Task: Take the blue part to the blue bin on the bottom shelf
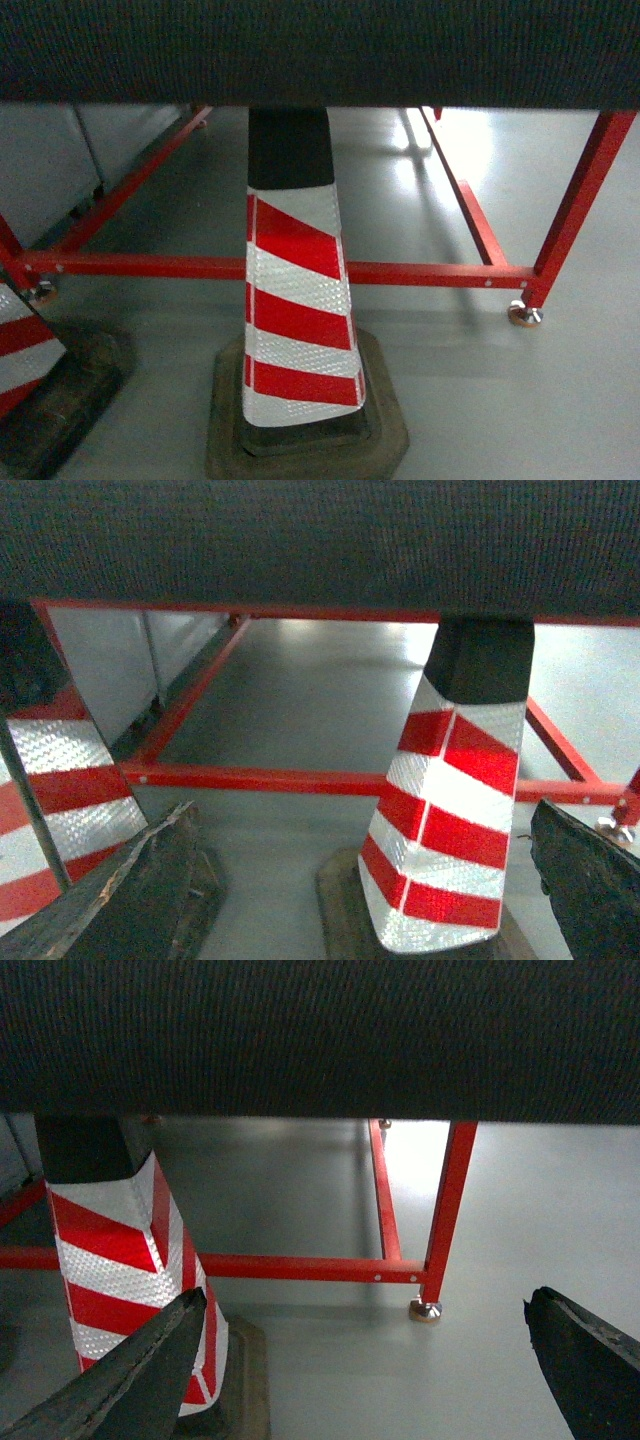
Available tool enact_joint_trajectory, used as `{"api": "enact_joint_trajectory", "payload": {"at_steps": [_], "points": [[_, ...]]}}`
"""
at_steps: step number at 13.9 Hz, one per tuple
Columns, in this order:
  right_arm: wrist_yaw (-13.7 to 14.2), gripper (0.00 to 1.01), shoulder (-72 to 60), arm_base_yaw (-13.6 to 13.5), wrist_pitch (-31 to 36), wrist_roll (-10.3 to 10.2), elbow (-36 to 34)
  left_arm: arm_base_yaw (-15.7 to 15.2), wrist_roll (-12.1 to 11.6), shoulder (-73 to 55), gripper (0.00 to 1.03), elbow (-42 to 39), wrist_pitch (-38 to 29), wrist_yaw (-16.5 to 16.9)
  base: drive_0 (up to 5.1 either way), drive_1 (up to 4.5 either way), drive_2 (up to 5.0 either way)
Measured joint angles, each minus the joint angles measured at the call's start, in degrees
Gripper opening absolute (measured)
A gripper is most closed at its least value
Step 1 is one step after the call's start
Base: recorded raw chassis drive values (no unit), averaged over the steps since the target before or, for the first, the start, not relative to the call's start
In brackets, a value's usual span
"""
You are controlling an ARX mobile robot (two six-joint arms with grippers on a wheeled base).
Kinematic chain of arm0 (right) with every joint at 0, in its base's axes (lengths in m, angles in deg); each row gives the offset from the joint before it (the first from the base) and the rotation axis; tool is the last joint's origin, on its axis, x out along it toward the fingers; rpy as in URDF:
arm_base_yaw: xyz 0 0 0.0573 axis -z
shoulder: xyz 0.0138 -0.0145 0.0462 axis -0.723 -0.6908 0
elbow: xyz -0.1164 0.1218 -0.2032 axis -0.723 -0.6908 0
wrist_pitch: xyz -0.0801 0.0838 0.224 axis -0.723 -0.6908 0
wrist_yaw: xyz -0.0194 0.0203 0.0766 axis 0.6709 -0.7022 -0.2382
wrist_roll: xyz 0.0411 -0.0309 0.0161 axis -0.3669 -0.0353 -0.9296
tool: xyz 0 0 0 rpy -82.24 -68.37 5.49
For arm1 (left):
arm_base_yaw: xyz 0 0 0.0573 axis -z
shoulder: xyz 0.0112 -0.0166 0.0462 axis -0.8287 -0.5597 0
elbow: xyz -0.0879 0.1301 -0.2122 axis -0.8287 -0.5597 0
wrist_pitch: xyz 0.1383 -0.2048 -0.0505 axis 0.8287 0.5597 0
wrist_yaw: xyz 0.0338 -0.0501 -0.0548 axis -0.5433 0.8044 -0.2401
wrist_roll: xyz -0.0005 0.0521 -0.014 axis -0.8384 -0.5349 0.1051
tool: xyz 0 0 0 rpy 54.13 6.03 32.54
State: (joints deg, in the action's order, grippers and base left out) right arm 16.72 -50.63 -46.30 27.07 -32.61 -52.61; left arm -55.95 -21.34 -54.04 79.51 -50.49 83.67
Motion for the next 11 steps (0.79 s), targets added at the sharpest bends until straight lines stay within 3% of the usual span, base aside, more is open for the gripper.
{"api": "enact_joint_trajectory", "payload": {"at_steps": [11], "points": [[0.15,0.98,0.00,0.00,0.02,-0.11,0.00,0.00,-0.59,0.00,0.98,0.00,-0.07,0.11,0.0,0.00,0.0]]}}
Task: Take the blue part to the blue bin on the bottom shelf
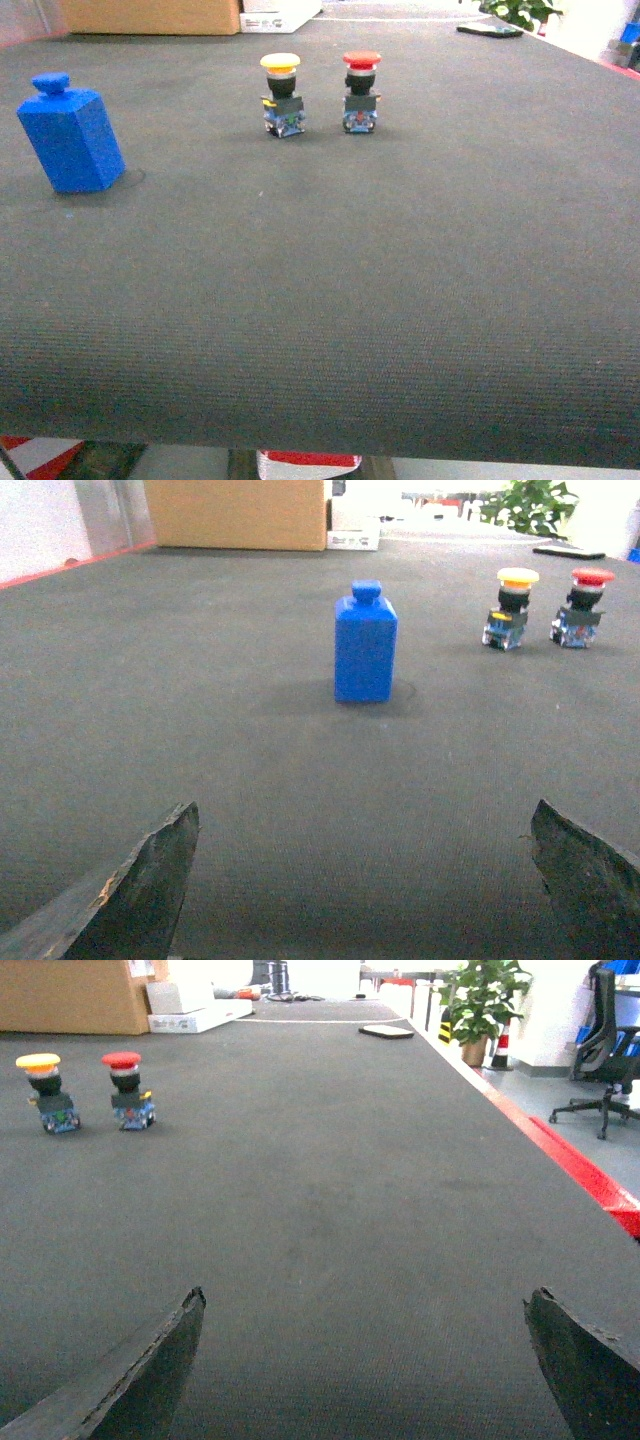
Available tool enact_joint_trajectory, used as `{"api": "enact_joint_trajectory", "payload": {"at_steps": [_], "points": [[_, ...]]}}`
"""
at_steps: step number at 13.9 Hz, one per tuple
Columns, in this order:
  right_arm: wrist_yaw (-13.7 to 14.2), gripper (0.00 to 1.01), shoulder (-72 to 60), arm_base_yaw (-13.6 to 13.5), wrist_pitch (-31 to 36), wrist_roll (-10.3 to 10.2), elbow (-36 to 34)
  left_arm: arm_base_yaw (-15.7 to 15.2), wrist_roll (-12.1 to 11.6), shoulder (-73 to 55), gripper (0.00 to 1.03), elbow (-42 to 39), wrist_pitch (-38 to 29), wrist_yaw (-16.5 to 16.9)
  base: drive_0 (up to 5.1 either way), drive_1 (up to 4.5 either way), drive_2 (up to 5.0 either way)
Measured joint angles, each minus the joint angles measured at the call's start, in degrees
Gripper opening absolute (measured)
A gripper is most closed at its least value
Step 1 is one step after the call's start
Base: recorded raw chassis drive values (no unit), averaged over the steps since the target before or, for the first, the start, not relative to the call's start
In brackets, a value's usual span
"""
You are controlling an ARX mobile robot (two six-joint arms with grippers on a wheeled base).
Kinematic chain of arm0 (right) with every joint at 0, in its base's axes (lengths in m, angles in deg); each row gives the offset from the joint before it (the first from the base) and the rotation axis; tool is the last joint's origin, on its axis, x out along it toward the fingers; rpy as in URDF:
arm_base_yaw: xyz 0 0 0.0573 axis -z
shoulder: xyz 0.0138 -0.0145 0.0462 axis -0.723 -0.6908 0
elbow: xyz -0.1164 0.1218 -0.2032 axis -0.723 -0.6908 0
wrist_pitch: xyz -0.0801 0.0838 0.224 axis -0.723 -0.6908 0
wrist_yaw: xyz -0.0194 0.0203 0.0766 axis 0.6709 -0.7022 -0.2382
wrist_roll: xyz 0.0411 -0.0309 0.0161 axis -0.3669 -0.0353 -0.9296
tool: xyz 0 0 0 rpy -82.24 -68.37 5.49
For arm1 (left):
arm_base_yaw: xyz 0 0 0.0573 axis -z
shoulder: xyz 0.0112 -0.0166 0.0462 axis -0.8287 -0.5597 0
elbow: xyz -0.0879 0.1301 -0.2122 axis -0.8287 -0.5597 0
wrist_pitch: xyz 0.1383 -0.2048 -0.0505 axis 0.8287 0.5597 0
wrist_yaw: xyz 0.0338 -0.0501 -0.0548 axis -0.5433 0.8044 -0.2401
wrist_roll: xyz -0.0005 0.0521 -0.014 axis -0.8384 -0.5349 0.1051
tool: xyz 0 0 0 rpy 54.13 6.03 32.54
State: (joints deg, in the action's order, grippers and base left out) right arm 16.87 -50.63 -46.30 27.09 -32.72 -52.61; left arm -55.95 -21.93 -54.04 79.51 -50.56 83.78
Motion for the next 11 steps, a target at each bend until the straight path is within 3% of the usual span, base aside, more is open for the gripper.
{"api": "enact_joint_trajectory", "payload": {"at_steps": [11], "points": [[-0.04,0.98,0.00,0.00,0.00,0.09,0.00,0.00,0.00,0.00,0.98,0.00,0.00,-0.04,0.0,0.00,0.0]]}}
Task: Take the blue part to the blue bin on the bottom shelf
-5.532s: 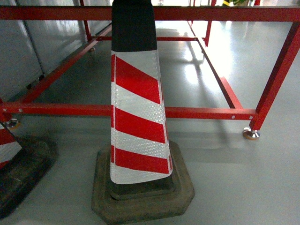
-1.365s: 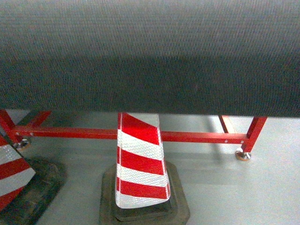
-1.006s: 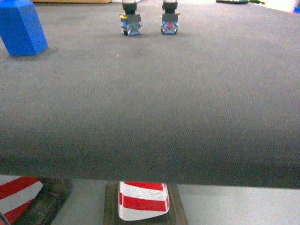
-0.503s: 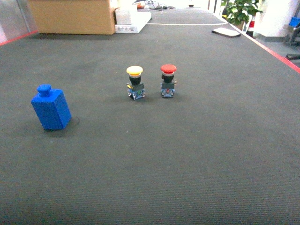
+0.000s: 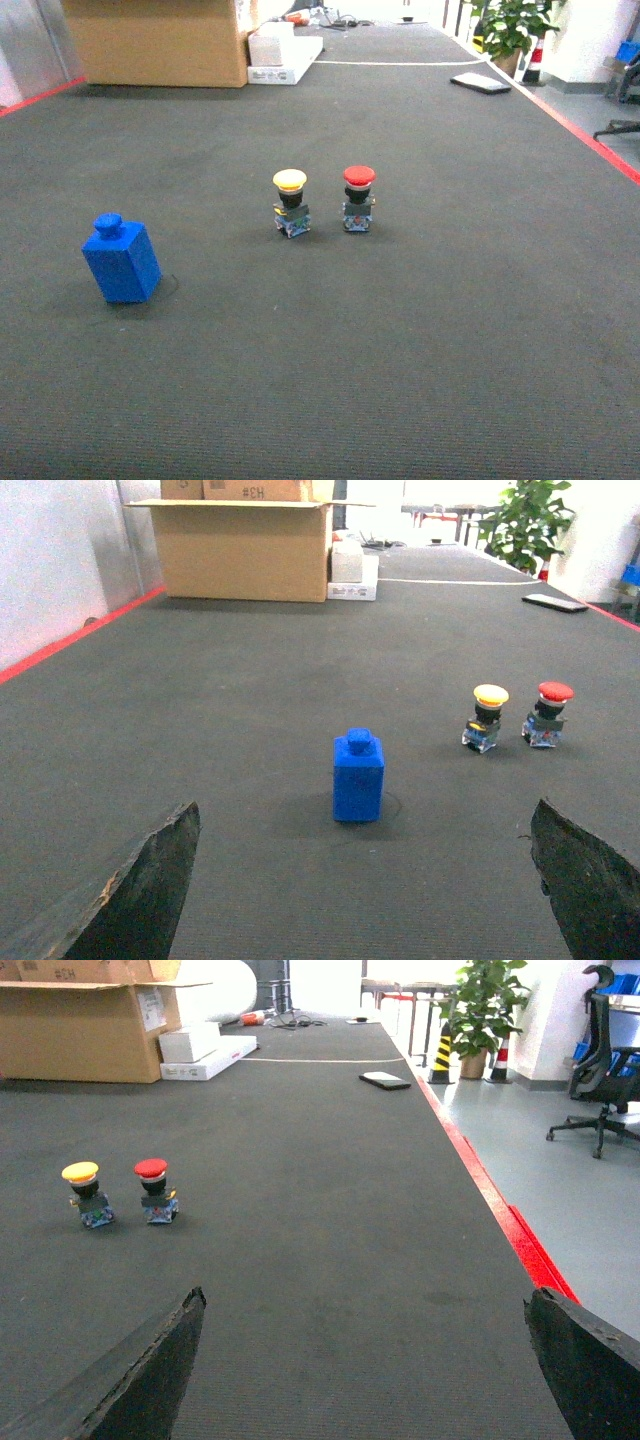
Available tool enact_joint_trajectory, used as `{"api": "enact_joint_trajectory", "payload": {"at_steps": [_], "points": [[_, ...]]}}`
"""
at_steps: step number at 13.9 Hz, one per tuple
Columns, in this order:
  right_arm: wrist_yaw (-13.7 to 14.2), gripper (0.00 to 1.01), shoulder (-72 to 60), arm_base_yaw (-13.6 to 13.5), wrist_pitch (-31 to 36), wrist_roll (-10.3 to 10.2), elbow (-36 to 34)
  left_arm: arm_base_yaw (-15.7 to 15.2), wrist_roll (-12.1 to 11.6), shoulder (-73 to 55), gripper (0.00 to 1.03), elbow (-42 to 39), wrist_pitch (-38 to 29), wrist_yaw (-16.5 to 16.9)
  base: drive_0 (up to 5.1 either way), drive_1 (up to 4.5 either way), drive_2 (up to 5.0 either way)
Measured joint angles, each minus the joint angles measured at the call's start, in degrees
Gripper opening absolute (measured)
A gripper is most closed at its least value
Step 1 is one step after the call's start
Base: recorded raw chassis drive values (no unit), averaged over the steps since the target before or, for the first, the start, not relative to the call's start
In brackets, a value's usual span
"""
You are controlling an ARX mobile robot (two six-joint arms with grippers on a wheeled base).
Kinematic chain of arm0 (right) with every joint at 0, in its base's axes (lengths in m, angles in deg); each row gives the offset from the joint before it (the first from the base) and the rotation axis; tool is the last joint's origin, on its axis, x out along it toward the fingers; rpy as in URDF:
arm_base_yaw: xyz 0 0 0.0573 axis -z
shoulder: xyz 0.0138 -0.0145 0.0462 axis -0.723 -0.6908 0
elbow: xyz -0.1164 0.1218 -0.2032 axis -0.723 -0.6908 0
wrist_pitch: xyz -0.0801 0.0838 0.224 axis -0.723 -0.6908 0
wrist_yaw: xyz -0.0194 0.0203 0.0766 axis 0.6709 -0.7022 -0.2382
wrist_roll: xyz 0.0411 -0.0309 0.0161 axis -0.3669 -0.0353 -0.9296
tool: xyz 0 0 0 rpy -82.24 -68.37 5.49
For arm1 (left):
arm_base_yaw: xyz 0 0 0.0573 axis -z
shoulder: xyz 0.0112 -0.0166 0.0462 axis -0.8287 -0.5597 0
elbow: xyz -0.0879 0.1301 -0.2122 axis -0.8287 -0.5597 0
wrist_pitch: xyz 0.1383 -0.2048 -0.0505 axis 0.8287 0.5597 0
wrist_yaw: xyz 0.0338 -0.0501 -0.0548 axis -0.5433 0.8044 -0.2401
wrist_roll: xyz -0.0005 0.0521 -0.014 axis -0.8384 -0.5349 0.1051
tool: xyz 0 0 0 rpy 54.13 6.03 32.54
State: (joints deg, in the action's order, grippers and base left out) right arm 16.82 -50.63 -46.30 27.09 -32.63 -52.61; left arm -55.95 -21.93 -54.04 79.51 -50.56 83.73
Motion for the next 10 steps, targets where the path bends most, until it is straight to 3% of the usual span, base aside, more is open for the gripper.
{"api": "enact_joint_trajectory", "payload": {"at_steps": [10], "points": [[0.00,0.98,0.00,0.00,0.00,0.00,0.00,0.00,0.00,0.00,0.98,0.00,0.00,0.04,0.0,0.00,0.0]]}}
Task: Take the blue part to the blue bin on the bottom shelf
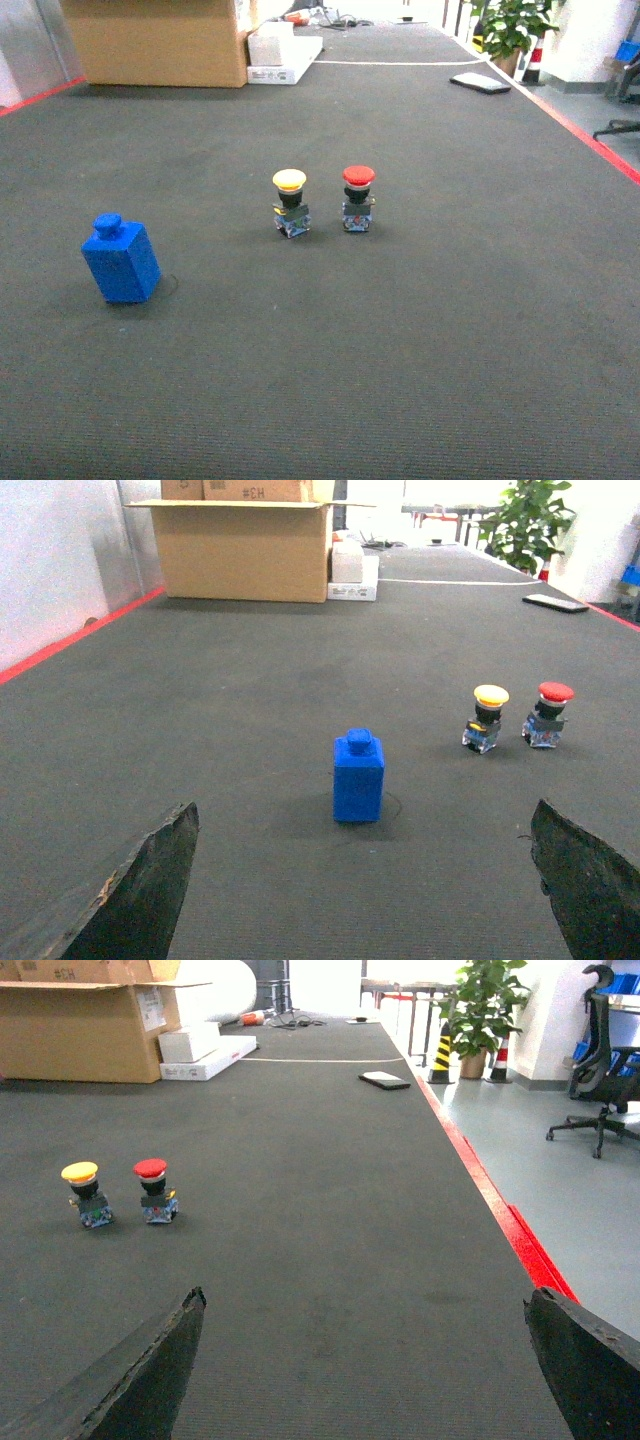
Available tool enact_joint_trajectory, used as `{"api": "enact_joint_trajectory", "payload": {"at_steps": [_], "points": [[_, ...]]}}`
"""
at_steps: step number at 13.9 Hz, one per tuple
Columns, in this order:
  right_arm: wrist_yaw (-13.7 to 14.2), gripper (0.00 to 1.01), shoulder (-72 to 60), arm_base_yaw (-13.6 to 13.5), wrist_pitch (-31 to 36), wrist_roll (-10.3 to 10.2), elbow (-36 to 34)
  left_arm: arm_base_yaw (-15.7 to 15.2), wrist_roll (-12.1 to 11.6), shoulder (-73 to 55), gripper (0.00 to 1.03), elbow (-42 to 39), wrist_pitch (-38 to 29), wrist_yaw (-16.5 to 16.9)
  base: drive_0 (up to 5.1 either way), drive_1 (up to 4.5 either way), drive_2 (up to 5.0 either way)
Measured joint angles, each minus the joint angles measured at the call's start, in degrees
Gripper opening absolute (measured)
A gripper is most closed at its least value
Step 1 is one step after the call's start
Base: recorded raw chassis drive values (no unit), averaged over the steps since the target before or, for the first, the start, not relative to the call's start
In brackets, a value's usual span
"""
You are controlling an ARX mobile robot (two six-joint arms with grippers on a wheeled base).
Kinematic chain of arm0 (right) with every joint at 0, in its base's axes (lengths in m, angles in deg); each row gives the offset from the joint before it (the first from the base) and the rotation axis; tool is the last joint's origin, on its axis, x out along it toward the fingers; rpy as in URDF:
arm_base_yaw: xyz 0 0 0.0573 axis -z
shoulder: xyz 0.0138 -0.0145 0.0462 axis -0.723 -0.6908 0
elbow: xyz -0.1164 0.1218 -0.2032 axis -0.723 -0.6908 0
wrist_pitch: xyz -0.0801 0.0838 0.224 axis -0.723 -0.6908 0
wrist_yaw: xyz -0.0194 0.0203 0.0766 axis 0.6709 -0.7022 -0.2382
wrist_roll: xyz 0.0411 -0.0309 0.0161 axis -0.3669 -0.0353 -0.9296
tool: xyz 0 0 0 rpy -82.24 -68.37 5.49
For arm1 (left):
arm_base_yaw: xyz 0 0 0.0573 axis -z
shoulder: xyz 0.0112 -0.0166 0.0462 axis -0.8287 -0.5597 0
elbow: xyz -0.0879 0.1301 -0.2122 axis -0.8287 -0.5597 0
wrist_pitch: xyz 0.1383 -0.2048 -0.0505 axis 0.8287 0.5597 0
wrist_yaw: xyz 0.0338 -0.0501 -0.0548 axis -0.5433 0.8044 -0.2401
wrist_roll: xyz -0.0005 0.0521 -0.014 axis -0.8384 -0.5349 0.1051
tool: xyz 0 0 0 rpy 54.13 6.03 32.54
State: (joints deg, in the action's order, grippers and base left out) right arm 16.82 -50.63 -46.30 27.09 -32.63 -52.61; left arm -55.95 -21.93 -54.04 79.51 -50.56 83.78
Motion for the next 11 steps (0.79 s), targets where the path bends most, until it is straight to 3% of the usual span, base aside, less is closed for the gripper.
{"api": "enact_joint_trajectory", "payload": {"at_steps": [1,2,3,5,7,9,11], "points": [[0.04,0.98,0.00,0.00,0.00,-0.02,0.00,3.89,0.92,-2.80,0.98,1.60,5.27,-8.66,0.0,0.00,0.0],[-0.02,0.98,0.00,0.00,-0.02,0.00,0.00,8.20,1.62,-8.94,0.98,2.73,4.79,-17.09,0.0,0.00,0.0],[0.00,0.98,0.00,0.00,0.04,0.00,0.00,8.81,2.75,-14.64,0.98,2.75,0.31,-21.62,0.0,0.00,0.0],[0.00,0.98,0.00,0.00,0.07,0.00,0.00,6.36,4.20,-32.79,0.98,6.40,-17.46,-19.63,0.0,0.00,0.0],[0.00,0.98,0.00,0.00,0.04,0.00,0.00,7.04,5.55,-53.31,0.98,15.15,-32.02,-14.71,0.0,0.00,0.0],[0.00,0.98,0.00,0.00,0.02,0.00,0.00,8.20,6.67,-70.18,0.98,22.62,-36.94,-10.16,0.0,0.00,0.0],[0.00,0.98,0.00,0.00,0.02,0.00,0.00,7.30,8.41,-84.28,0.98,29.14,-39.58,-6.88,0.0,0.00,0.0]]}}
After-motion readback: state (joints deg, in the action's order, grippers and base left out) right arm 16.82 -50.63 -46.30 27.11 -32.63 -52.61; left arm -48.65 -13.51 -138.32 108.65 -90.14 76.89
